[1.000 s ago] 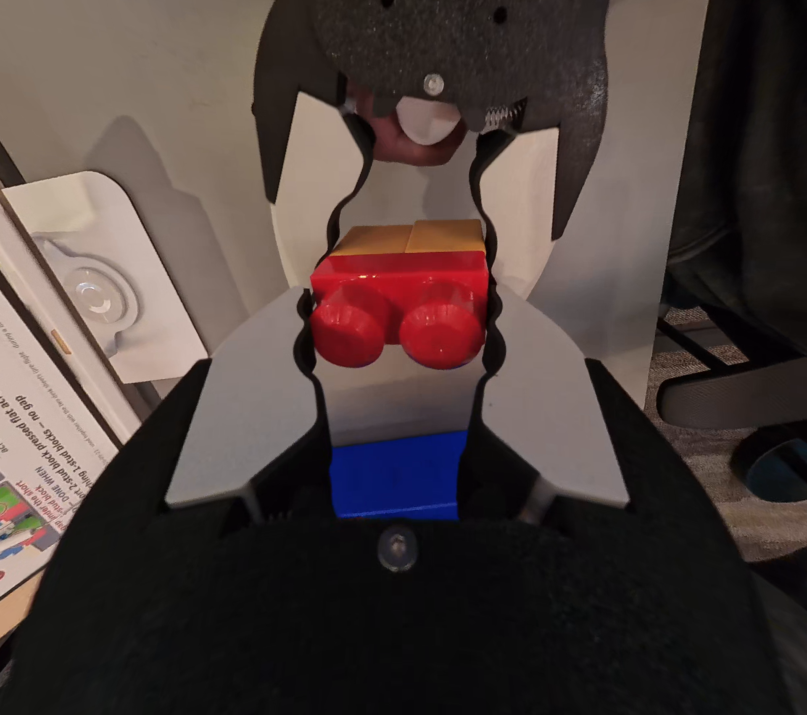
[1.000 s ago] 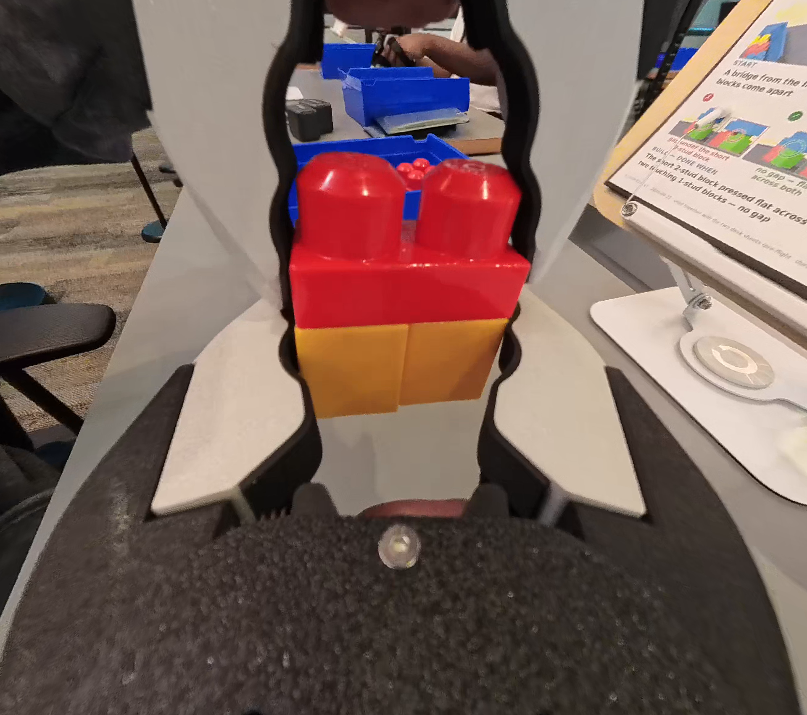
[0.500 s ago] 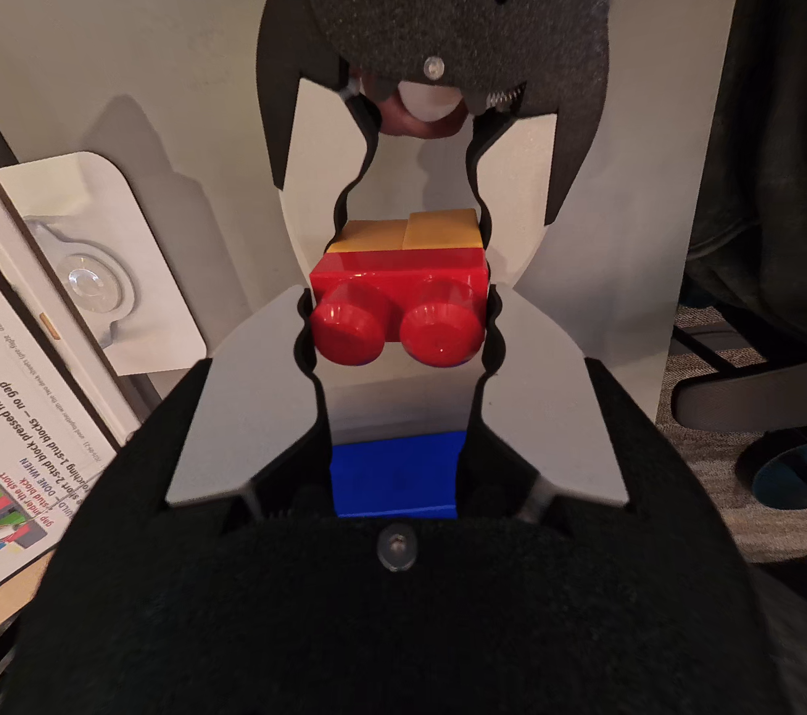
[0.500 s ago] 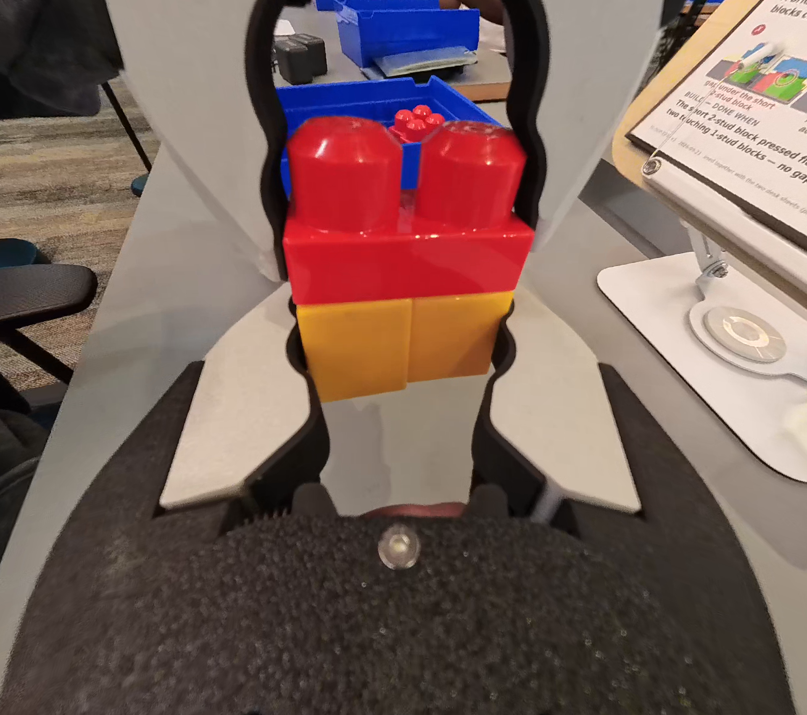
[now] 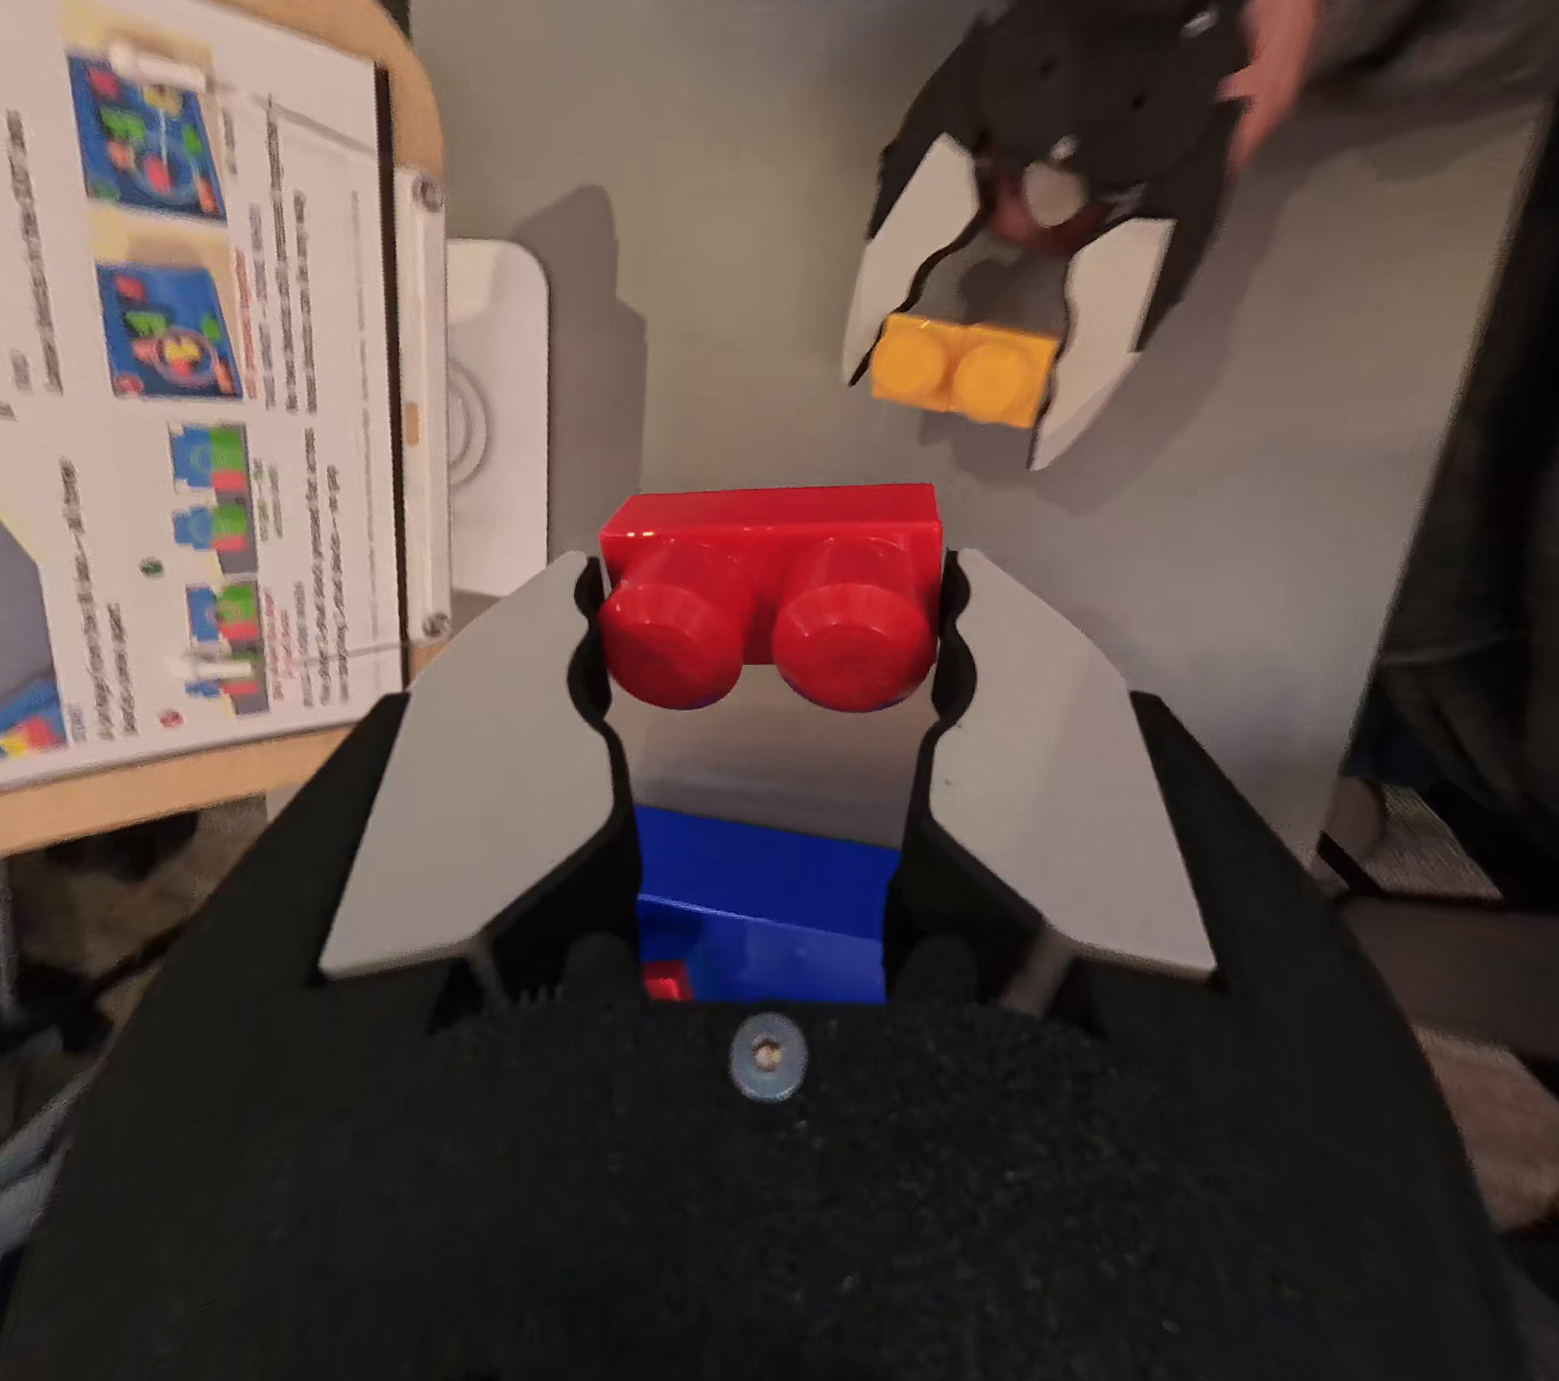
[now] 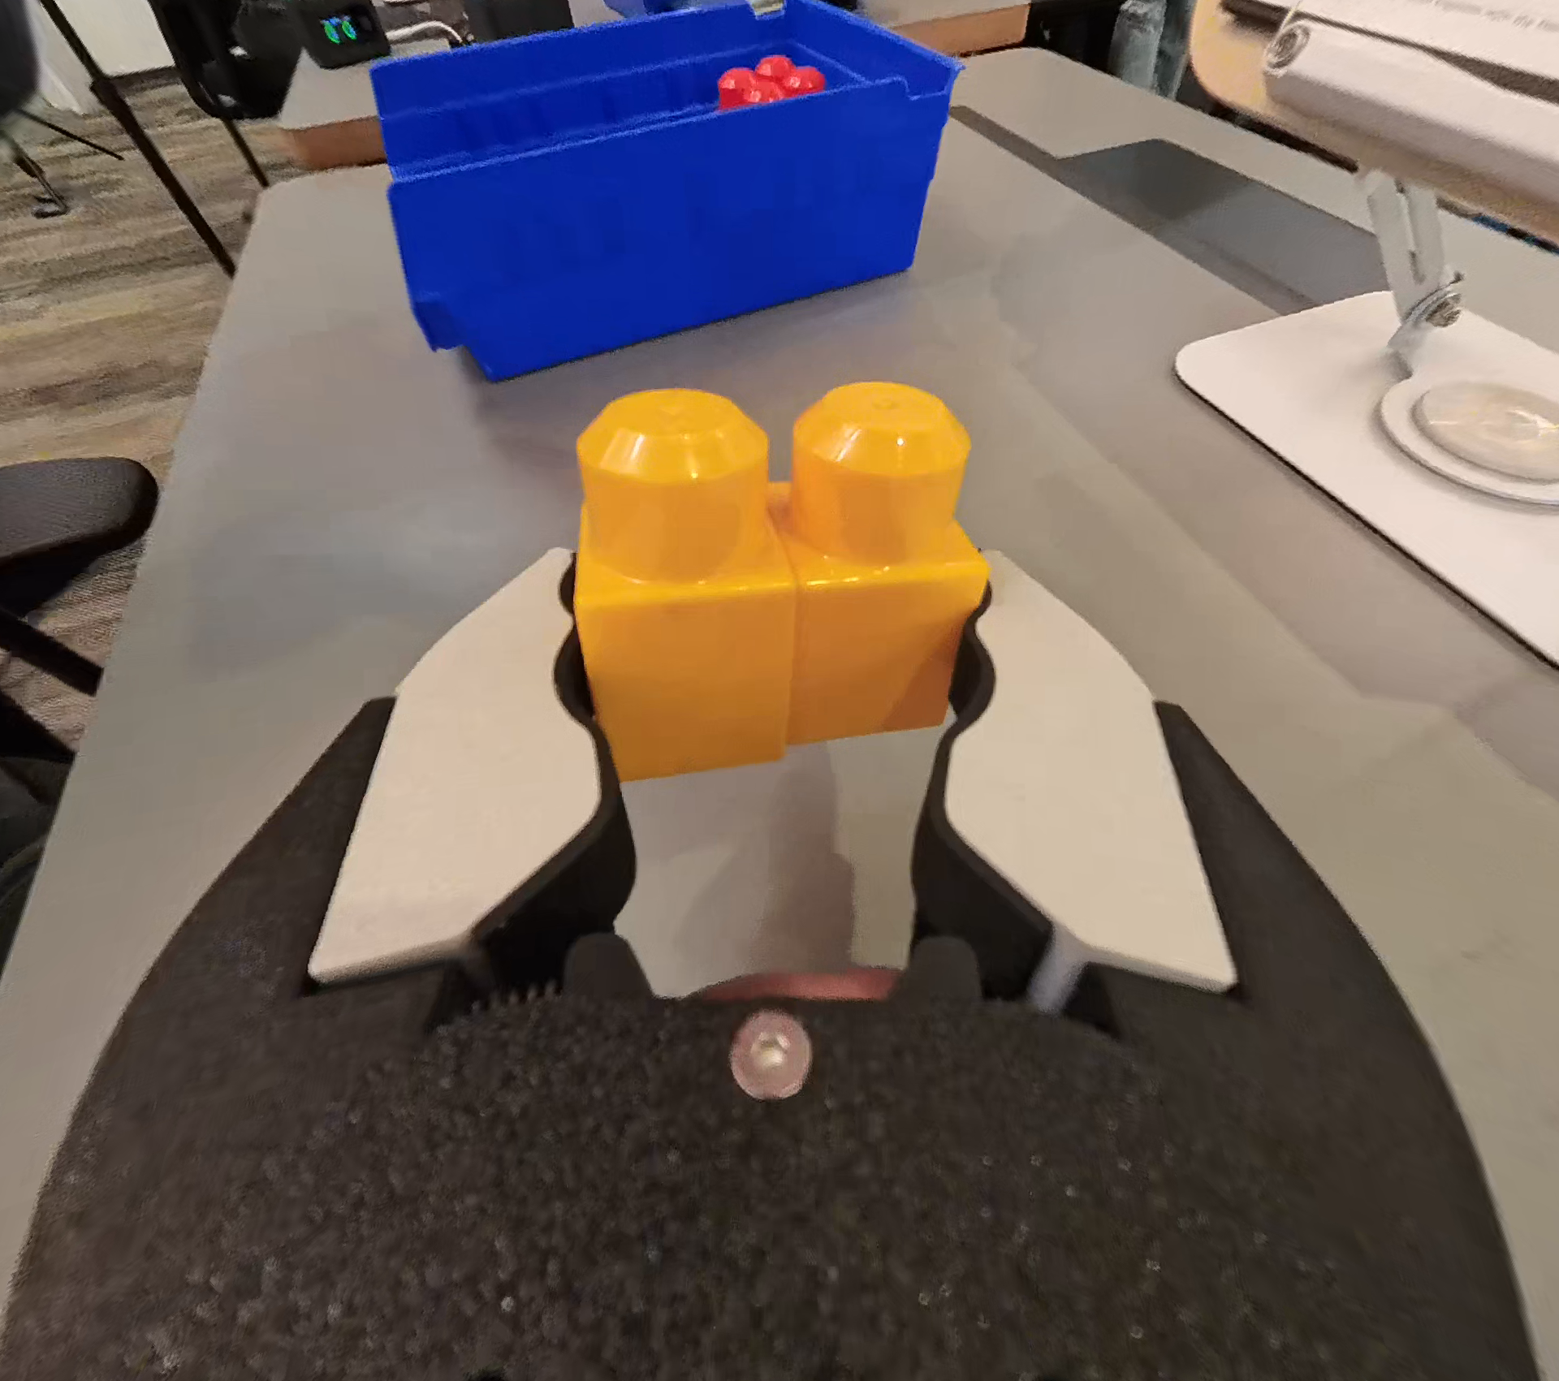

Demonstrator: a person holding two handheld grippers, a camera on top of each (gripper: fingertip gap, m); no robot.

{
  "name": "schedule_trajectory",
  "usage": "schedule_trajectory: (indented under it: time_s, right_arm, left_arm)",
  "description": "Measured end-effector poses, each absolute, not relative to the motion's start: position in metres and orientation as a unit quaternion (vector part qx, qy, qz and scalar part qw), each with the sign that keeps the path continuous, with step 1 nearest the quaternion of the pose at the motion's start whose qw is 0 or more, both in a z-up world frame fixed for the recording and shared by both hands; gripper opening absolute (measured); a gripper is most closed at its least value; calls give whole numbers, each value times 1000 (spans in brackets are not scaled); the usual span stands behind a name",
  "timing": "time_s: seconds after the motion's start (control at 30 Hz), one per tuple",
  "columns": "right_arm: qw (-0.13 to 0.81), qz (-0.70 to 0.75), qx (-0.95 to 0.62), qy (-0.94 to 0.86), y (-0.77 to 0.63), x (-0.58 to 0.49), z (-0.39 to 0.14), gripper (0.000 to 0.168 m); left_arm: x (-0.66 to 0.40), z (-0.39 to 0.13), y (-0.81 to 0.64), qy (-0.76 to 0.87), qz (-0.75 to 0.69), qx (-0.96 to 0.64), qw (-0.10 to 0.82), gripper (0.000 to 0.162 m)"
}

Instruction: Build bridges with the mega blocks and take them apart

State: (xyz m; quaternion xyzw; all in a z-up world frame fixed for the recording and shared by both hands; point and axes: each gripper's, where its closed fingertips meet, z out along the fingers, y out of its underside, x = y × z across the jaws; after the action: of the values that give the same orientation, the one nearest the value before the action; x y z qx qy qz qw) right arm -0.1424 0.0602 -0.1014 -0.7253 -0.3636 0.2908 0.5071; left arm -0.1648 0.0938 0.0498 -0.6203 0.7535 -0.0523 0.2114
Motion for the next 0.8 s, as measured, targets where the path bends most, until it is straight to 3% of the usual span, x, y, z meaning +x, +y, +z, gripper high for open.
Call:
schedule_trajectory:
  time_s: [0.03,0.27,0.43,0.6,0.7,0.8]
  right_arm:
    - [514,280,-724,-366,56,-140,-100,84]
    - [538,204,-728,-372,18,-102,-75,84]
    - [560,113,-751,-331,16,-35,-31,84]
    - [554,5,-806,-207,12,76,0,84]
    - [506,-53,-852,-123,13,144,-9,83]
    - [370,-106,-911,-147,29,183,-55,84]
  left_arm:
    - [-168,35,92,739,-41,-632,231,75]
    - [-183,-46,56,510,-177,-717,441,75]
    - [-188,-71,9,406,-364,-709,447,75]
    - [-196,-81,-3,414,-396,-676,463,75]
    - [-191,-83,-2,420,-403,-675,453,75]
    - [-186,-90,-6,432,-406,-677,437,75]
